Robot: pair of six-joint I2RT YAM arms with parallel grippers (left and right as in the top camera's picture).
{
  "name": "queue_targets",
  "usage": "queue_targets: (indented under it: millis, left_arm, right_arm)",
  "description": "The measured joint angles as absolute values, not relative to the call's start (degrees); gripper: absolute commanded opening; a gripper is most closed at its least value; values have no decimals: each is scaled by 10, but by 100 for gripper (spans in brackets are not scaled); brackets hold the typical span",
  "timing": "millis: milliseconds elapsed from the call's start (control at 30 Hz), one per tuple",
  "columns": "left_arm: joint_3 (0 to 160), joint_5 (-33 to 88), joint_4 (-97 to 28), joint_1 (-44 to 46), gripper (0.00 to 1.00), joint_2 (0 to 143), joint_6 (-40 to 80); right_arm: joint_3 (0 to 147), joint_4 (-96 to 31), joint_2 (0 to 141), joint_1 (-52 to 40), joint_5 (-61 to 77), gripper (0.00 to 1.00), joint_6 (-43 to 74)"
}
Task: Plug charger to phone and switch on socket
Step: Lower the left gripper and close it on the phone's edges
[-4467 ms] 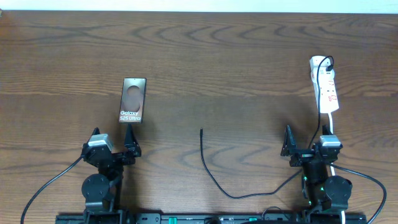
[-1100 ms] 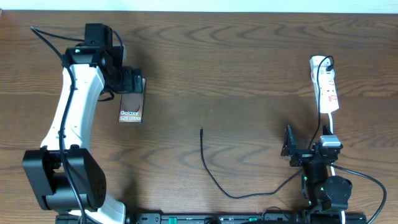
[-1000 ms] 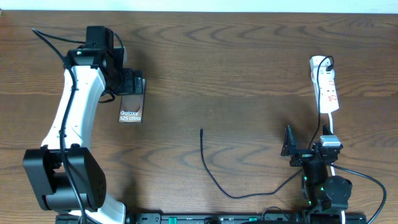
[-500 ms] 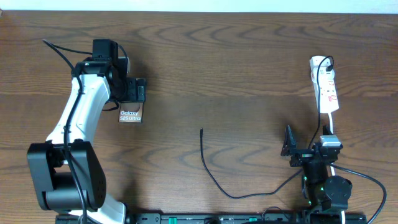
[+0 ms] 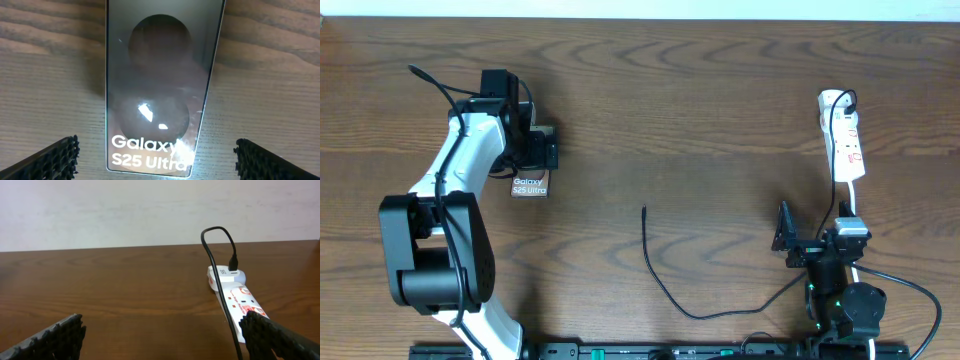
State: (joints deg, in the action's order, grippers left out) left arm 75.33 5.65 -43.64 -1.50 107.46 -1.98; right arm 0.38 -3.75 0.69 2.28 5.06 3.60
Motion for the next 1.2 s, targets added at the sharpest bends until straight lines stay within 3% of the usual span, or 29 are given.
queue_targets:
  millis: [1200]
  left_arm:
    - [820,57,-465,-15,98,1155,-20]
  right_arm:
    - [4,-37,7,23,51,99,36]
